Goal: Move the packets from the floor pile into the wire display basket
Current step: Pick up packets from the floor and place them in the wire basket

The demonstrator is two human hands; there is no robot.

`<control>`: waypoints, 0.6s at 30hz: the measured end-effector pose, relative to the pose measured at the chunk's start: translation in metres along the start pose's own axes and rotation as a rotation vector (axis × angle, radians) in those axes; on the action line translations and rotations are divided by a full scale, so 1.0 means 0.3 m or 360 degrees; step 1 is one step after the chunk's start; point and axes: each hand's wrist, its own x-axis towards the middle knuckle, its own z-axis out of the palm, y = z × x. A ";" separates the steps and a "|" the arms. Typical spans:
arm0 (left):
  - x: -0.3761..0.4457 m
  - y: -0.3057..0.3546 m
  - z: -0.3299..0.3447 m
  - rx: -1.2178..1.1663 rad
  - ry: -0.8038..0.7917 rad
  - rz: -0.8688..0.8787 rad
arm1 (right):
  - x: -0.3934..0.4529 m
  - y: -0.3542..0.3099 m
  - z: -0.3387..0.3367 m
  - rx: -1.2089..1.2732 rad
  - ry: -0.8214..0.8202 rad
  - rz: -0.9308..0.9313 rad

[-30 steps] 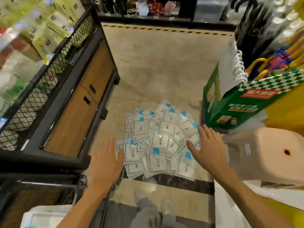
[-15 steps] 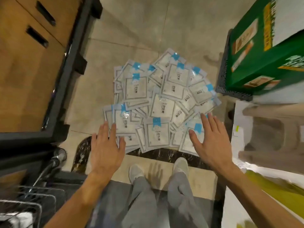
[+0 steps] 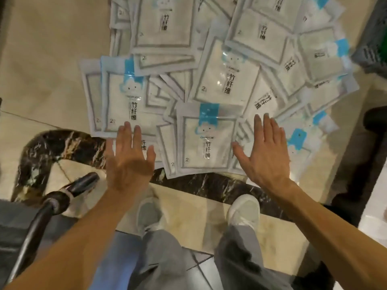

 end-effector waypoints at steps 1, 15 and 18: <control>0.018 -0.001 0.072 0.0019 -0.0026 -0.0013 | 0.026 0.001 0.069 -0.0008 0.0003 -0.0010; 0.120 0.001 0.551 -0.0097 0.0056 0.0019 | 0.184 -0.017 0.545 0.0358 0.0432 0.0029; 0.107 0.016 0.541 -0.0190 0.0023 0.0002 | 0.187 -0.017 0.542 0.0538 0.0465 0.0066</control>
